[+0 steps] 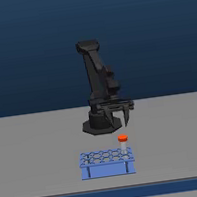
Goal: Pick up the centrifuge tube on the rack
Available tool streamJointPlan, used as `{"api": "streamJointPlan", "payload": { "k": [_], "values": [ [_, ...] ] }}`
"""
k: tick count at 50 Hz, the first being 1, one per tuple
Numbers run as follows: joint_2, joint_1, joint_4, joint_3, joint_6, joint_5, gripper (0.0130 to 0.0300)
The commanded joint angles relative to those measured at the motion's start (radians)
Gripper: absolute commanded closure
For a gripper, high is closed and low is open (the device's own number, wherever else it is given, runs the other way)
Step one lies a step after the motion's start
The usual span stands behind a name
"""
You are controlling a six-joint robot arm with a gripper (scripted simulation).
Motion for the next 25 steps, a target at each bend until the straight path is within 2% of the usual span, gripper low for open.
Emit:
{"api": "streamJointPlan", "payload": {
  "k": [1,13,25],
  "values": [
    [0.027,0.010,0.068,-0.024,-0.063,-0.017,0.0130],
    [0.077,0.018,0.184,-0.068,-0.146,-0.030,0.0130],
    [0.104,0.021,0.243,-0.092,-0.187,-0.037,0.0130]
  ]
}}
